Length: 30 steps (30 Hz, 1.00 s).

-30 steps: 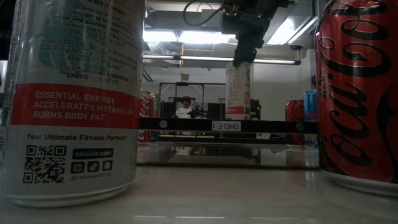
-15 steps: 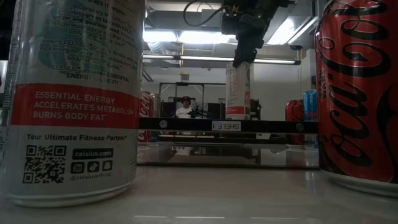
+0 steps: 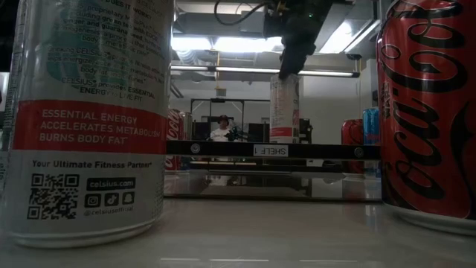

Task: Place canned beverage on shelf
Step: Put the white pink soda can on the shelf

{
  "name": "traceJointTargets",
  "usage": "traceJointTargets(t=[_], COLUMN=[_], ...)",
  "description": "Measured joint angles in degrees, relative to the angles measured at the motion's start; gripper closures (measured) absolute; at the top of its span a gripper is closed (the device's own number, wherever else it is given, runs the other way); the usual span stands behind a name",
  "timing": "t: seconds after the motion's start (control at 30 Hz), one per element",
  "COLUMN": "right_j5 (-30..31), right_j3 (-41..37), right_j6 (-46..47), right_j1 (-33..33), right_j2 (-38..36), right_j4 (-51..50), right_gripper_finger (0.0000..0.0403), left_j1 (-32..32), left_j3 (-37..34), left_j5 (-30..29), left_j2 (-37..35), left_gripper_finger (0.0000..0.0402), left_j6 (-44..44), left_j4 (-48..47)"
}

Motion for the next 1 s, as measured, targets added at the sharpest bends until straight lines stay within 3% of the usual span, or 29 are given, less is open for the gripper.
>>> traceJointTargets(t=[0.43, 1.0], right_j5=[1.43, 1.45], right_j3=[1.52, 18.72], right_j6=[0.01, 0.12], right_j1=[0.27, 0.29], right_j2=[0.00, -0.11], right_j4=[-0.24, -7.98], right_gripper_finger=[0.0026, 0.0026], left_j1=[-0.01, 0.00], left_j3=[0.00, 0.00], left_j5=[0.00, 0.00], left_j2=[-0.01, -0.02], left_gripper_finger=[0.0401, 0.0401], left_j6=[0.00, 0.00], left_j4=[0.00, -0.01])
